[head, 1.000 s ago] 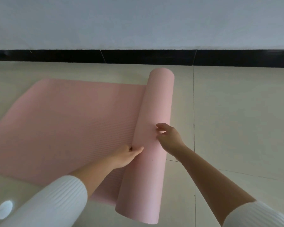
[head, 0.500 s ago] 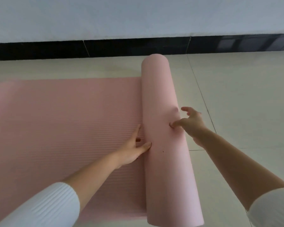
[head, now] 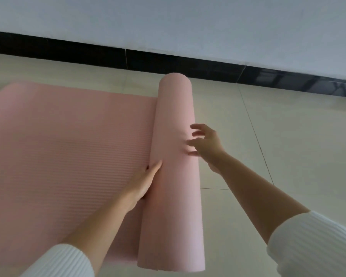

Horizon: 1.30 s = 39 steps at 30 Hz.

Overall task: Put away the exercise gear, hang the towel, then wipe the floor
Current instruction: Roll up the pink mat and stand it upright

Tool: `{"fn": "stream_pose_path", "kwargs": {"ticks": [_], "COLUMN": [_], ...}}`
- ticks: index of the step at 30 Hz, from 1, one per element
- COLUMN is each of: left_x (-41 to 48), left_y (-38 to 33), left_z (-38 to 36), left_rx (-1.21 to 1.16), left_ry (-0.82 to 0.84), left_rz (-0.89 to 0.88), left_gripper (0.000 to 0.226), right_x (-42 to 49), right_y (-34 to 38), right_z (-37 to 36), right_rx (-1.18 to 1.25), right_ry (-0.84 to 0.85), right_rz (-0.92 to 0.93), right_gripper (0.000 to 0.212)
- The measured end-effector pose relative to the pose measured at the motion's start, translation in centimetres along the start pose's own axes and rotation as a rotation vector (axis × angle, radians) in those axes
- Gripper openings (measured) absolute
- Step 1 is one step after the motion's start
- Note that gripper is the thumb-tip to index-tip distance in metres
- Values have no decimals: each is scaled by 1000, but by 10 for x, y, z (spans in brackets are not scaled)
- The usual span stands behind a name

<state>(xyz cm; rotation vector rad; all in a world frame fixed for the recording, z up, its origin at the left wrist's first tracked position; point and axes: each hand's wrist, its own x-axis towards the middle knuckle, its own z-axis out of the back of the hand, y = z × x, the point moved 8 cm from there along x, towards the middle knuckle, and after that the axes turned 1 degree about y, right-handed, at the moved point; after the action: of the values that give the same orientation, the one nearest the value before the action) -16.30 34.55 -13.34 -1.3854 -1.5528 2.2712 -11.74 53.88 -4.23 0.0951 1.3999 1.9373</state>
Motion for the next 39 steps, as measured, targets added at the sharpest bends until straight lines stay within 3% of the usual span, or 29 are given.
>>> {"fn": "stream_pose_path", "kwargs": {"ticks": [3, 7, 9, 11, 14, 17, 21, 25, 32, 34, 36, 39], "left_x": [-2, -7, -7, -13, -27, -27, -26, -25, -24, -27, -29, -42], "left_y": [8, -12, -7, 3, 17, 26, 28, 27, 67, 72, 70, 62], "left_z": [22, 67, 85, 94, 104, 110, 112, 91, 26, 35, 61, 103], "left_rx": [-28, 46, 71, -70, -185, -142, -243, -209, -408, -406, -452, -527], "left_ry": [-132, -345, -386, -347, -246, -133, -130, -83, 99, 51, -114, -357], "left_rz": [-59, -256, -253, -140, 69, 37, -36, 17, 105, 89, 28, -69], "left_gripper": [74, 35, 24, 19, 35, 48, 61, 47, 71, 57, 35, 36], "right_x": [0, -8, -12, -14, -16, -24, -35, -29, -27, -30, -34, -40], "right_y": [-17, -1, 15, 28, 26, 11, 4, 6, 20, 28, 42, 56], "right_z": [-6, -42, -62, -76, -82, -92, -110, -94, -67, -77, -93, -119], "right_rx": [-328, -238, -212, -170, 28, 57, 172, 141, -153, -337, -513, -315], "right_ry": [-94, 33, 93, 90, 10, 30, 178, 146, 181, 190, 166, 257], "right_rz": [-82, -16, 45, 126, 82, -70, -186, -207, -110, -23, 113, 171], "right_gripper": [50, 52, 46, 41, 51, 67, 61, 52, 59, 60, 55, 43]}}
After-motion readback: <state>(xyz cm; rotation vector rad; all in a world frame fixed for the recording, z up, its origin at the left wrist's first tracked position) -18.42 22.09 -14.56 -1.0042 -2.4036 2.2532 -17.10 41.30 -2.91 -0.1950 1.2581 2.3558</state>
